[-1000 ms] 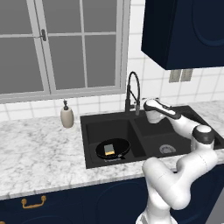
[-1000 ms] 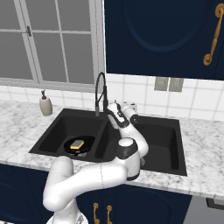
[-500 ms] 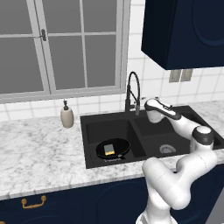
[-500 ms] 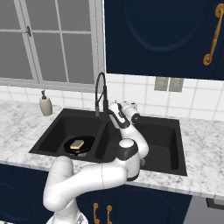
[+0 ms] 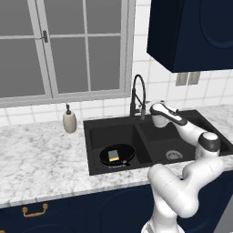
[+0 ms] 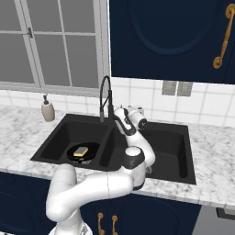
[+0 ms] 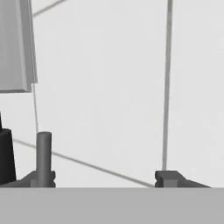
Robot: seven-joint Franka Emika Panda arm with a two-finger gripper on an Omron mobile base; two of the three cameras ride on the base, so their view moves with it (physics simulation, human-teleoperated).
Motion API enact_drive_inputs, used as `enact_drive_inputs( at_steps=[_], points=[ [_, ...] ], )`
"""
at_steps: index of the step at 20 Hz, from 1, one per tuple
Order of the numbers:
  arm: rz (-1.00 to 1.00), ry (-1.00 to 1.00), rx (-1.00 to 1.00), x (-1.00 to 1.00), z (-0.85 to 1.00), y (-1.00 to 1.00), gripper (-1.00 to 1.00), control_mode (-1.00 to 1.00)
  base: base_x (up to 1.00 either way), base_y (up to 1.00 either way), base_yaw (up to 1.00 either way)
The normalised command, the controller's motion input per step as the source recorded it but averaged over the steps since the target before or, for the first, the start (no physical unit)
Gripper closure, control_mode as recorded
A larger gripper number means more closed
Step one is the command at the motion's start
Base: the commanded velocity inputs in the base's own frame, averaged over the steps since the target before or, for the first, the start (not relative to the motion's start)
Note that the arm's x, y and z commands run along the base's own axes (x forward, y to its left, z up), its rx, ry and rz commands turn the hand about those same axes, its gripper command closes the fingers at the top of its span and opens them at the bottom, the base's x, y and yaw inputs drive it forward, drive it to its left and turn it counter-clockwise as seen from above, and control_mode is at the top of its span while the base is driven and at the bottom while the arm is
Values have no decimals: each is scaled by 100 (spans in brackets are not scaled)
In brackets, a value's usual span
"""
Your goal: Pick the pan and sponge and place them into the sink. Then turn on the water.
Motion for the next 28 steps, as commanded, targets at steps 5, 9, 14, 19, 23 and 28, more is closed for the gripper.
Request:
enact_drive_inputs(
  at_steps=[5,9,14,19,23,28],
  points=[
    [2,2,0,54,-6,-22,-100,-100,0,0,0],
    [1,1,0,39,-5,-40,-100,-100,0,0,0],
    [0,1,3,5,0,-53,-100,-100,0,0,0],
    [0,0,7,0,0,-64,-100,-100,0,0,0],
    [0,1,8,7,0,-81,-100,-100,0,0,0],
    [0,3,9,18,0,-90,-100,-100,0,0,0]
  ],
)
